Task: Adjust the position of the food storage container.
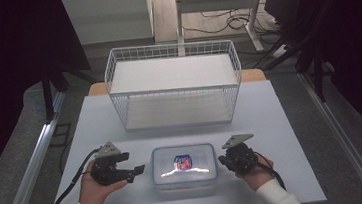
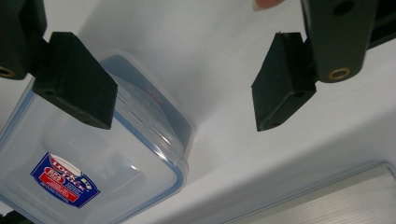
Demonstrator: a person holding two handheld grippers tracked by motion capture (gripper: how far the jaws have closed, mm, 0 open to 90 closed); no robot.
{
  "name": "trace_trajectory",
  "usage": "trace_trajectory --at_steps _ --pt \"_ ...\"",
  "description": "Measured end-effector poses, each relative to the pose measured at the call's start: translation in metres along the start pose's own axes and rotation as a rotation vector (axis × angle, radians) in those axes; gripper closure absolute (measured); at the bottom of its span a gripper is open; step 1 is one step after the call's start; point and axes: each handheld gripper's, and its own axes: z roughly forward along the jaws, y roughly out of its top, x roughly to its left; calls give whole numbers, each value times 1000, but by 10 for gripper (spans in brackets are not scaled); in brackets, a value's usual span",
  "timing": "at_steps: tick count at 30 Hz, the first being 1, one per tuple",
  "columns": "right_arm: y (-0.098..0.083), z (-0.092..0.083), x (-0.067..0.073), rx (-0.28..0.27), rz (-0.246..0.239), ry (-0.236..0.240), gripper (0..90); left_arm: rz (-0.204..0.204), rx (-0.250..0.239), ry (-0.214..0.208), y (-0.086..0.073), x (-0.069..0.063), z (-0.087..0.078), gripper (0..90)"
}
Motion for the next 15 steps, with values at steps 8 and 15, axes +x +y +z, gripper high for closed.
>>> trace_trajectory --at_steps 8,15 --pt "-13 -17 -17 -82 76 4 888 -1 5 3 -1 0 2 221" --pt "-15 -22 -25 -180 234 46 350 -16 -5 8 -1 0 0 208"
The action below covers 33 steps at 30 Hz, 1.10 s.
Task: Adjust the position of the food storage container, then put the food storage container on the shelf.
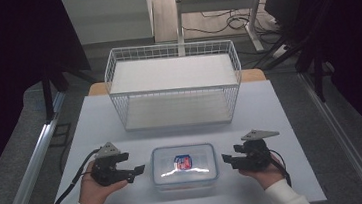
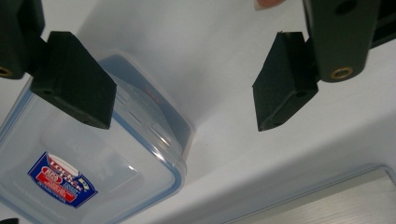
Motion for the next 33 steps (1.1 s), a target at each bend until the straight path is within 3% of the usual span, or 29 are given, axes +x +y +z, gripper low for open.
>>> trace_trajectory --at_steps 3,4,9,10,11,12,13,14,18,23,28,33 --pt "0 -3 -2 -21 27 26 303 -13 -9 0 1 1 0 184" --pt "0 -4 -3 -24 36 54 283 -32 -12 -1 2 2 0 179" --pt "-1 -2 -2 -18 27 83 246 -64 -9 -7 2 2 1 160" --pt "-1 -2 -1 -20 19 91 240 -94 -16 -26 2 2 1 152" --pt "-1 -2 -1 -20 19 91 240 -94 -16 -26 2 2 1 151" --pt "-1 -2 0 -25 19 102 238 -124 -25 -51 2 2 2 149" --pt "-1 -2 0 -27 23 107 237 -124 -25 -51 2 2 2 148" --pt "-1 -2 0 -30 25 112 236 -154 -23 -70 2 3 4 146" --pt "-1 -1 1 -36 42 137 232 -202 -15 -104 1 7 10 150" --pt "-1 2 2 -26 48 149 231 -226 -8 -148 2 9 19 150" --pt "0 5 5 -23 63 186 226 -280 3 -219 3 11 33 148" --pt "1 8 7 -22 67 207 219 -285 3 -250 3 11 39 149"
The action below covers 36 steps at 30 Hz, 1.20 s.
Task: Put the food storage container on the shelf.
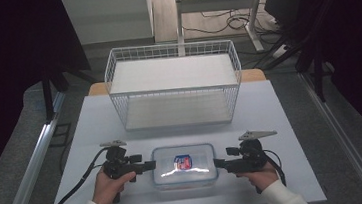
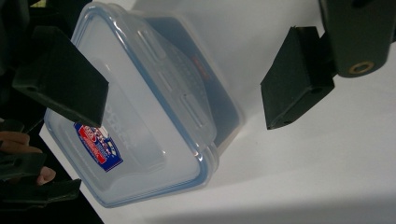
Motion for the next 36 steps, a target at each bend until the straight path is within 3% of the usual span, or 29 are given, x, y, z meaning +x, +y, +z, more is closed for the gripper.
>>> trace_trajectory --at_steps 4,9,18,22,26,29,33,36 --pt "1 6 1 12 6 17 202 -9 29 -13 0 1 8 152" --pt "2 15 1 28 51 63 175 -27 65 -47 0 2 17 163" --pt "0 35 -2 105 108 120 151 -63 88 -116 -2 4 23 207" --pt "-1 42 -3 122 157 152 140 -76 98 -145 -3 4 24 235" --pt "-1 43 -4 130 190 166 168 -85 101 -145 -3 3 23 250" --pt "-1 39 -8 133 234 178 254 -90 99 -138 -2 3 21 279" --pt "-2 32 -11 126 254 192 337 -96 85 -126 -2 1 18 336" --pt "-2 31 -11 124 261 191 348 -99 84 -127 -2 1 17 347"
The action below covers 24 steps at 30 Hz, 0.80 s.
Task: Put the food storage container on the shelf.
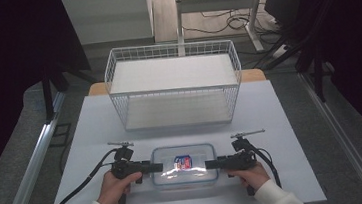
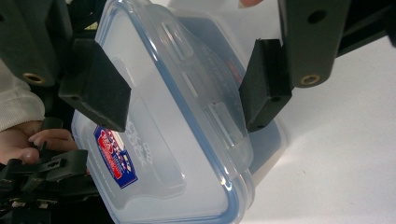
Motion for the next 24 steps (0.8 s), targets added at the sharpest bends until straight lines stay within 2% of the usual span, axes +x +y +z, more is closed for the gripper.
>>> trace_trajectory --at_steps 7,13,19,24 --pt "-3 -5 3 -24 5 0 408 -12 -22 -2 -3 -4 -6 416" --pt "-6 -10 7 -42 6 -2 447 -3 -40 3 -7 -9 -10 448" --pt "-8 -13 11 -60 32 -1 484 13 -42 15 -10 -15 -15 479" --pt "-8 -14 12 -65 48 4 494 10 -41 17 -10 -17 -16 486"
